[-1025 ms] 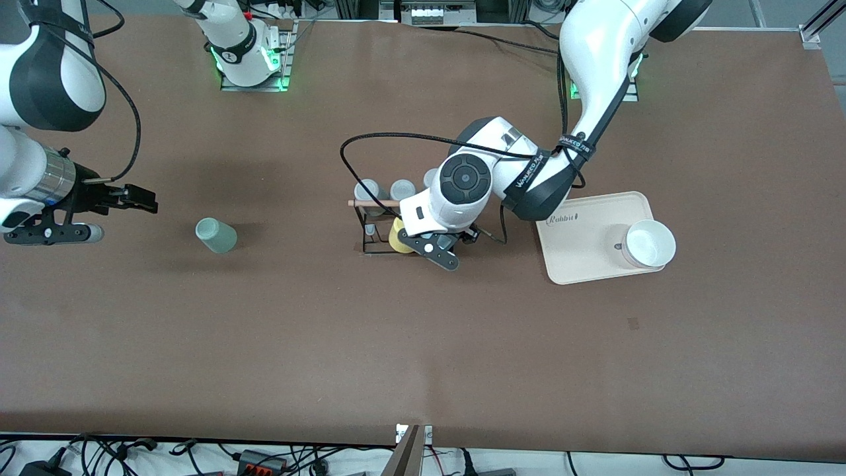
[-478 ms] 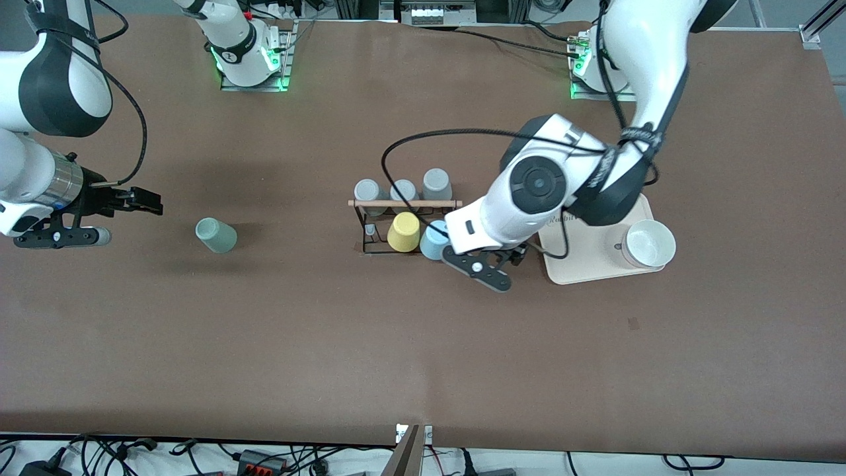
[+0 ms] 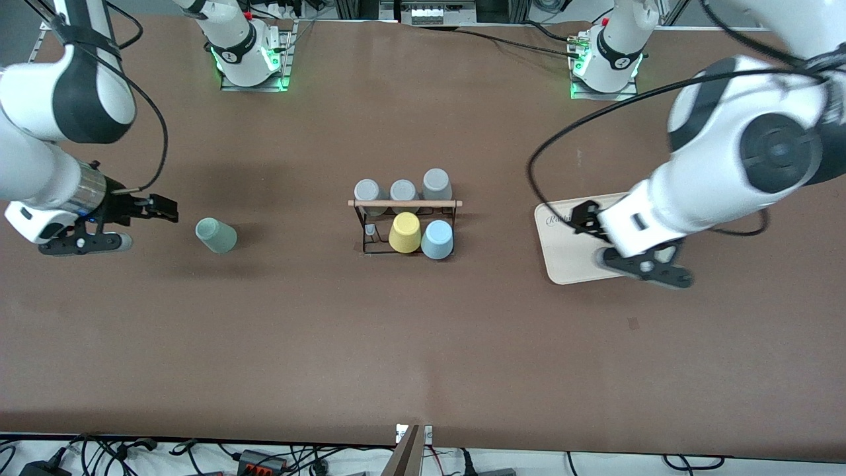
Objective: Hang scattered cups on rack with three cups
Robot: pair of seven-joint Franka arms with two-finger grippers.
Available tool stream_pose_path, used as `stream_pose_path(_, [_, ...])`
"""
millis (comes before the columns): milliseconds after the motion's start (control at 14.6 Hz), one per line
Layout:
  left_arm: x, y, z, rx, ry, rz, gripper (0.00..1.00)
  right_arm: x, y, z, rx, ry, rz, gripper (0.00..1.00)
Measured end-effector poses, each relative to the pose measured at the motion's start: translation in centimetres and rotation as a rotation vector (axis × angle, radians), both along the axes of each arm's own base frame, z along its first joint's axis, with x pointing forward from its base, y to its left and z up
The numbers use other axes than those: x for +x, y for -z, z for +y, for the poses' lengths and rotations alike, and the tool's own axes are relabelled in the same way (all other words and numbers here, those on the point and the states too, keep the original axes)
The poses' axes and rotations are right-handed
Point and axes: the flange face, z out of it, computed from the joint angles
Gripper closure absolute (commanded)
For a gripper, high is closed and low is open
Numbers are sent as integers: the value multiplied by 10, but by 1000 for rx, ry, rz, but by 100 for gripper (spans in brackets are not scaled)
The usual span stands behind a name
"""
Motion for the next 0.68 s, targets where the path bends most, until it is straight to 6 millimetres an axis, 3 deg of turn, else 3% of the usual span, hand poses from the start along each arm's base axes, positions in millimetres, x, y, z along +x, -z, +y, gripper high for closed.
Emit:
stream_pose_path(273, [3, -7, 55, 19, -79, 31, 0, -8, 73, -2, -2, 1, -6, 0])
stream_pose_path(547, [-21, -28, 71, 45, -122, 14, 0, -15, 127, -6, -5, 3, 0, 0])
stream_pose_path(683, [-40, -25, 78, 51, -188, -17, 0, -17, 146, -6, -5, 3, -3, 0])
